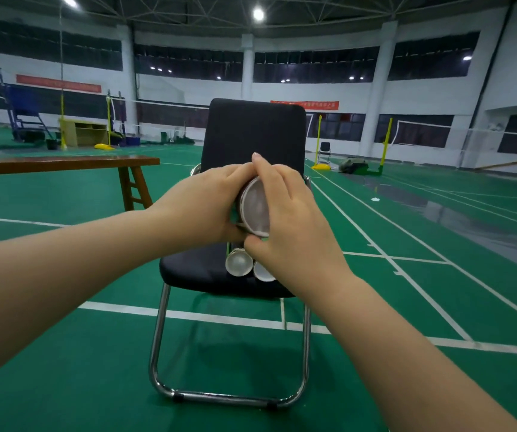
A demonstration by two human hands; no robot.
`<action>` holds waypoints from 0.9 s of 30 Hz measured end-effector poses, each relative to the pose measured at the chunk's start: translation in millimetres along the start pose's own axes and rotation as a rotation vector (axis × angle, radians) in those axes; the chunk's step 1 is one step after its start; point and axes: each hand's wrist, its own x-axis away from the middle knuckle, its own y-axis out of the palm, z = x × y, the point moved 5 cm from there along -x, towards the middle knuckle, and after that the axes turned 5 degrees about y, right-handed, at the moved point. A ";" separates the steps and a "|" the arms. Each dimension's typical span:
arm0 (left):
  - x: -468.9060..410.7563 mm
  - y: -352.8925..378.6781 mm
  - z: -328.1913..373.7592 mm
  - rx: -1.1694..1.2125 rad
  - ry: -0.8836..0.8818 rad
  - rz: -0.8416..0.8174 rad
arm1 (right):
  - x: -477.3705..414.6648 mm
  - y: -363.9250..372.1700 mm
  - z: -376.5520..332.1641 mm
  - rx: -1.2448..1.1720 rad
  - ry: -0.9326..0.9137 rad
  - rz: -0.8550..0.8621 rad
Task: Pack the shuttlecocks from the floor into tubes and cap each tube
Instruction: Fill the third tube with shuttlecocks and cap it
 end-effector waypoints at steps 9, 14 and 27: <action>-45.2 99.6 -30.3 -0.045 0.132 0.116 | -0.5 56.2 91.7 0.121 0.034 0.236; -59.0 158.3 -33.5 0.049 0.027 0.120 | 9.2 76.6 137.2 0.206 0.077 0.245; -33.7 262.3 -69.3 -0.055 -0.154 -0.256 | 26.3 146.6 198.1 0.375 0.069 0.162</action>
